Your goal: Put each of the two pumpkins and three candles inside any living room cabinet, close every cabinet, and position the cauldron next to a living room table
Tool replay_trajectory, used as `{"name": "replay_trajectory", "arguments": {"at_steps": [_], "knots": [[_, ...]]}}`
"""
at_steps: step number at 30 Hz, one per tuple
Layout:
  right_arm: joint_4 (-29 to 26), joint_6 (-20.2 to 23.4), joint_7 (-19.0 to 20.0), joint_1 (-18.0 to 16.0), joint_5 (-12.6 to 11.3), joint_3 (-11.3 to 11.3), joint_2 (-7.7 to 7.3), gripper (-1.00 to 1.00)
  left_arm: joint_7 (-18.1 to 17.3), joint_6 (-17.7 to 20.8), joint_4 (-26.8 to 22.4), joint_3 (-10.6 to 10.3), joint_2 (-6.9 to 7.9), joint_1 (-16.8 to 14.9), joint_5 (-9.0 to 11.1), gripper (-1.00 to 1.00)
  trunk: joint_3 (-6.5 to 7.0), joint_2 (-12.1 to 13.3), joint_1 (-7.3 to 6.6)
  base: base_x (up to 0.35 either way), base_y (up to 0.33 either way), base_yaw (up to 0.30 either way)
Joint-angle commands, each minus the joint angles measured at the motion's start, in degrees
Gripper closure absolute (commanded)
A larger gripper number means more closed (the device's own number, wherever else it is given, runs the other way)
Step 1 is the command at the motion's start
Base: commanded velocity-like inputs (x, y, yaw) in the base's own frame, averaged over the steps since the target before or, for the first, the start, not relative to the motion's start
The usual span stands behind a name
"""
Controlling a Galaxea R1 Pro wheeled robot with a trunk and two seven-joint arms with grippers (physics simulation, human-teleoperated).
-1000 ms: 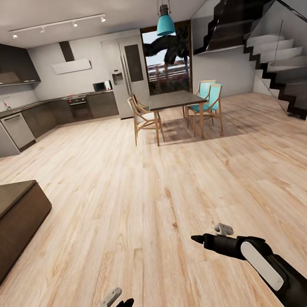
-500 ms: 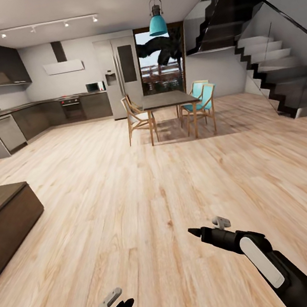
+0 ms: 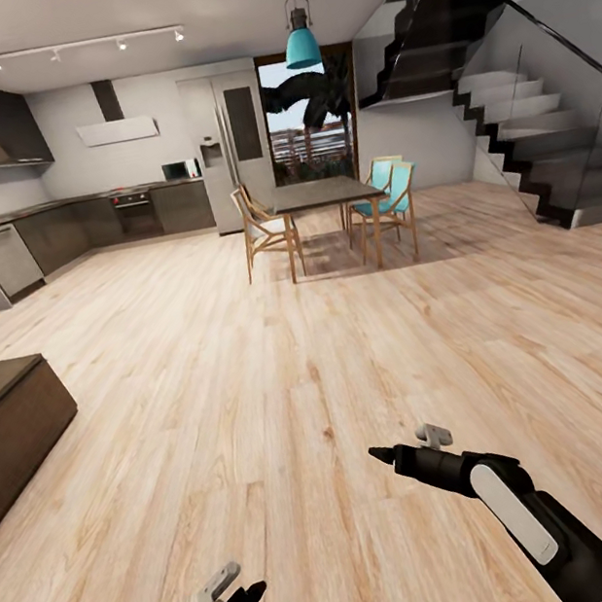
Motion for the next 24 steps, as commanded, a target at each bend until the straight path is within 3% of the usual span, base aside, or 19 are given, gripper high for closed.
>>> {"name": "replay_trajectory", "arguments": {"at_steps": [1,6,24], "knots": [[-0.03,0.17,0.15,-0.03,0.1,0.05,-0.04,-1.0,-1.5,0.13,0.33,-0.2,0.17,-0.03,0.37,-1.0,-0.24,-0.44,0.21,0.0,0.0,0.0],[-0.03,0.17,0.15,-0.03,0.1,0.07,-0.04,-1.0,-4.95,0.16,2.74,-0.16,0.98,-0.11,0.37,-1.0,-1.11,-2.44,1.31,0.0,0.0,-0.014],[-0.03,0.16,0.15,-0.03,0.14,0.08,-0.02,-1.0,-5.21,0.11,3.0,-0.15,1.07,-0.12,0.32,-1.0,-4.15,-9.66,5.27,0.0,0.0,-0.033]]}}
